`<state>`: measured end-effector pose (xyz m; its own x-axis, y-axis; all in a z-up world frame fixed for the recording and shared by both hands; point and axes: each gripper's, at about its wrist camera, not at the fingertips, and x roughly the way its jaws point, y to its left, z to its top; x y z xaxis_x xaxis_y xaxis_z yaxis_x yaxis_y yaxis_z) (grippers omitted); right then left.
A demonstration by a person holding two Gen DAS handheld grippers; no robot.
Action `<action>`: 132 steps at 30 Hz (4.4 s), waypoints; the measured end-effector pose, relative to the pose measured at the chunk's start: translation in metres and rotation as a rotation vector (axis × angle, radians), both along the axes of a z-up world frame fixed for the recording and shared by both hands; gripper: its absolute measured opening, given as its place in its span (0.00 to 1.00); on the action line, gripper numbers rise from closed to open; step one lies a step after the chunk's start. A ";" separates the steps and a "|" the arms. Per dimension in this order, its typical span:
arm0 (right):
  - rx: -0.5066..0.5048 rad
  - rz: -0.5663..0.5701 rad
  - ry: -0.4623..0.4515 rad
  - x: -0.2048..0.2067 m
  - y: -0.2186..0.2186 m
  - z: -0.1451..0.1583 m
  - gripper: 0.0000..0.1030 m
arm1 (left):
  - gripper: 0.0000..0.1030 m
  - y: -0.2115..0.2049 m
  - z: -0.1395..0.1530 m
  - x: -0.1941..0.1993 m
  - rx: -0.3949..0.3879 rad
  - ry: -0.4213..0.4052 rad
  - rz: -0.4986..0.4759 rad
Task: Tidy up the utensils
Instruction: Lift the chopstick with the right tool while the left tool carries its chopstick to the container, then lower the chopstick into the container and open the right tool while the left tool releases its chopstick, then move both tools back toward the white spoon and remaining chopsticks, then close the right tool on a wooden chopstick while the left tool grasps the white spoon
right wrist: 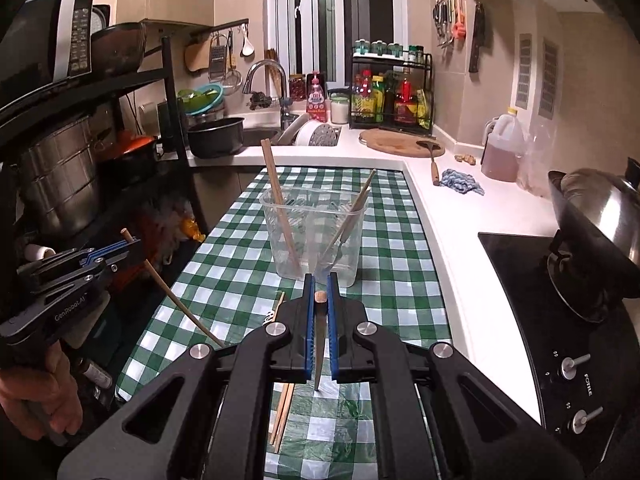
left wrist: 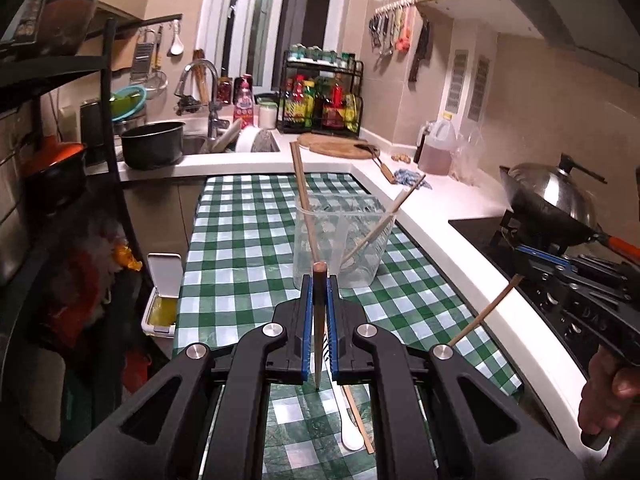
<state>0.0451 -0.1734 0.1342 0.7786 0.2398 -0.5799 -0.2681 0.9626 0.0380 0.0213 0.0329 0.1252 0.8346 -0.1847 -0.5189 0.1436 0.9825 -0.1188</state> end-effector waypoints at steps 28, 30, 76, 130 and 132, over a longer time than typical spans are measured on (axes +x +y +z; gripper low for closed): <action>0.003 0.026 -0.032 0.047 0.012 0.012 0.06 | 0.06 0.001 0.007 0.056 -0.028 0.012 -0.051; 0.011 0.036 -0.049 0.051 0.012 0.024 0.06 | 0.06 0.008 0.019 0.061 -0.043 -0.003 -0.053; 0.001 -0.056 -0.106 0.191 0.024 0.028 0.36 | 0.30 0.012 0.033 0.179 -0.106 -0.070 -0.049; 0.112 -0.001 0.182 -0.047 0.021 -0.185 0.08 | 0.24 0.007 -0.113 -0.048 -0.037 0.055 0.071; 0.099 -0.003 0.196 -0.045 0.024 -0.190 0.08 | 0.24 0.006 -0.114 -0.048 -0.038 0.059 0.068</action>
<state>0.0003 -0.1497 -0.0559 0.6538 0.3010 -0.6943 -0.2434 0.9524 0.1836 -0.0264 0.0392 0.0108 0.8140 -0.1487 -0.5616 0.0679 0.9844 -0.1623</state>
